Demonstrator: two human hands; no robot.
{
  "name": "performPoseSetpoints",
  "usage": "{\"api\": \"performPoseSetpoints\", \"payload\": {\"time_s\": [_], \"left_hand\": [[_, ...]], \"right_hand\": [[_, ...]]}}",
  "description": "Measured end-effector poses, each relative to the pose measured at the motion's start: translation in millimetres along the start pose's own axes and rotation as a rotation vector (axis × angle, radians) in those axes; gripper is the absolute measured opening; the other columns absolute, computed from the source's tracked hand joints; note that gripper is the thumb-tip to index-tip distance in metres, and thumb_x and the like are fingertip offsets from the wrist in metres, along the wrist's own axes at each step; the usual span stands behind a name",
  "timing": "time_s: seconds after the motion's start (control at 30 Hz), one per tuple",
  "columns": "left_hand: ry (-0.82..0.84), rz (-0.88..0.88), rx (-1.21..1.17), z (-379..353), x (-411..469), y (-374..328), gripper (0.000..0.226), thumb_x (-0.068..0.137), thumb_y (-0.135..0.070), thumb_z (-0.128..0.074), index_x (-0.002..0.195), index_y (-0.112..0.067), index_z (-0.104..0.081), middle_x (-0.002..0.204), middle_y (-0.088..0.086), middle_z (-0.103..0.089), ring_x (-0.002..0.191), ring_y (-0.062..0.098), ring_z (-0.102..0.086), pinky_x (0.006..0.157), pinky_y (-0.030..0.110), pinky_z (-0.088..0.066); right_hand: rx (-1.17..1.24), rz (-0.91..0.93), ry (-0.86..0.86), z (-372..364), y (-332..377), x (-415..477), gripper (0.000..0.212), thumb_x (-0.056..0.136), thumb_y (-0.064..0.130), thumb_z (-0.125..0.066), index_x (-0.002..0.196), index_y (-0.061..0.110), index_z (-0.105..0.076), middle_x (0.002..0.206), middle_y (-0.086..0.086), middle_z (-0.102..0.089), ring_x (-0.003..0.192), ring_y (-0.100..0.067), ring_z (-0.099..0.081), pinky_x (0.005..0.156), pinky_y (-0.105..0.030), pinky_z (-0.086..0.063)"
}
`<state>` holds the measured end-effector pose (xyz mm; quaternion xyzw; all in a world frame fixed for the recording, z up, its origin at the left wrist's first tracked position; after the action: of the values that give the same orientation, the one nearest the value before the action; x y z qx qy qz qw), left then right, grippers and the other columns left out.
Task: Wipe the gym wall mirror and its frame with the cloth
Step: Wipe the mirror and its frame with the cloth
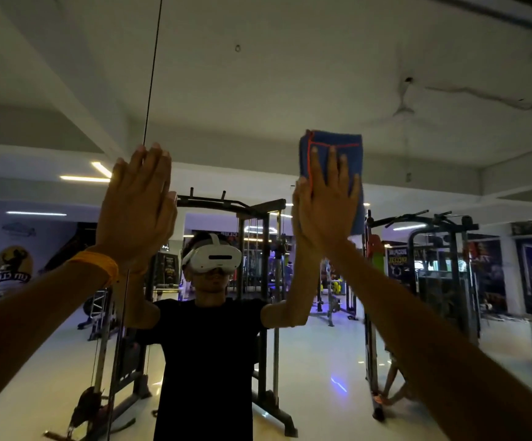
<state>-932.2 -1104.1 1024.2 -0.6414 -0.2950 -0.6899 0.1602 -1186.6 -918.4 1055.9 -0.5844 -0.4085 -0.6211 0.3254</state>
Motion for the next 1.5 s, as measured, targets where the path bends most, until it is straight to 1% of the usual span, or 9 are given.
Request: {"api": "performPoseSetpoints", "payload": {"time_s": [0.27,0.5,0.73,0.9,1.0,1.17,1.33,1.43,1.5], "left_hand": [[0.021,0.005,-0.026,5,-35,-11,0.07,0.105,-0.042,-0.027,0.161,-0.001,-0.024,0.17,0.019,-0.018,0.159,0.036,-0.01,0.128,0.055,-0.008],[0.041,0.046,-0.041,2,-100,-20,0.07,0.104,-0.04,-0.031,0.163,-0.005,-0.019,0.172,0.016,-0.013,0.16,0.034,-0.005,0.129,0.056,-0.004],[0.101,0.052,-0.054,-5,-123,-36,0.072,0.103,-0.04,-0.031,0.163,-0.004,-0.016,0.173,0.016,-0.007,0.16,0.034,-0.004,0.129,0.051,0.004],[0.12,0.071,-0.131,-3,-166,-57,0.072,0.103,-0.04,-0.032,0.163,-0.003,-0.017,0.173,0.017,-0.008,0.16,0.036,-0.005,0.128,0.059,-0.006],[0.127,0.116,-0.179,-3,-180,-68,0.071,0.103,-0.037,-0.033,0.163,-0.003,-0.017,0.172,0.018,-0.009,0.16,0.035,-0.004,0.128,0.058,-0.005],[0.206,0.186,-0.3,0,-215,-86,0.068,0.106,-0.039,-0.03,0.162,-0.003,-0.021,0.172,0.015,-0.012,0.16,0.033,-0.006,0.126,0.063,-0.011],[0.308,0.267,-0.542,-6,-266,-122,0.066,0.109,-0.043,-0.023,0.164,-0.009,-0.017,0.174,0.006,-0.008,0.161,0.03,-0.005,0.125,0.067,-0.013],[0.324,0.345,-0.661,-1,-295,-150,0.064,0.107,-0.035,-0.033,0.163,-0.008,-0.021,0.174,0.006,-0.011,0.161,0.029,-0.005,0.124,0.067,-0.016],[0.315,0.399,-0.756,6,-309,-169,0.063,0.106,-0.035,-0.035,0.164,-0.013,-0.021,0.174,0.004,-0.012,0.161,0.027,-0.006,0.125,0.065,-0.016]], "right_hand": [[-0.018,0.696,0.199,-24,73,-134,0.058,0.11,0.048,-0.023,0.164,0.028,-0.021,0.172,-0.004,-0.016,0.16,-0.025,-0.009,0.127,-0.057,-0.012],[0.022,0.013,0.054,0,-31,-150,0.062,0.109,0.053,-0.016,0.163,0.024,-0.025,0.17,-0.009,-0.022,0.158,-0.029,-0.016,0.126,-0.059,-0.015],[0.064,0.614,0.22,-5,16,-240,0.056,0.106,0.044,-0.046,0.158,0.024,-0.04,0.17,-0.006,-0.024,0.158,-0.026,-0.018,0.126,-0.057,-0.014],[0.065,0.183,0.176,10,-58,-208,0.06,0.109,0.048,-0.028,0.158,0.016,-0.037,0.167,-0.016,-0.027,0.156,-0.036,-0.023,0.119,-0.069,-0.024],[0.029,0.193,0.172,12,-45,-234,0.06,0.112,0.05,-0.017,0.154,0.012,-0.036,0.156,-0.025,-0.043,0.145,-0.044,-0.04,0.114,-0.071,-0.029],[0.132,0.225,0.321,23,-59,-269,0.058,0.097,0.027,-0.058,0.149,0.012,-0.038,0.147,-0.019,-0.056,0.139,-0.038,-0.05,0.12,-0.056,-0.034],[0.54,-0.189,0.449,66,-89,-306,0.015,0.104,0.032,-0.057,0.116,0.031,-0.067,0.086,0.024,-0.072,0.084,0.003,-0.068,0.077,-0.016,-0.052],[0.533,-0.124,0.372,98,-101,-349,0.035,0.071,0.086,-0.066,0.1,0.067,-0.07,0.076,0.032,-0.069,0.074,0.012,-0.065,0.074,-0.01,-0.051],[0.61,-0.172,0.341,111,-117,-380,0.041,0.055,0.092,-0.071,0.088,0.067,-0.072,0.079,0.029,-0.072,0.078,0.011,-0.068,0.077,-0.01,-0.053]]}}
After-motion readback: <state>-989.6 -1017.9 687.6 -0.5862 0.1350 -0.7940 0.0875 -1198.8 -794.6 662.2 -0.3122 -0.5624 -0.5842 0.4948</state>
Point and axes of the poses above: each hand's wrist, its own x-axis towards the middle knuckle, its own z-axis out of the back of the hand, y = z × x, the point moved 10 cm from there along x, towards the middle knuckle
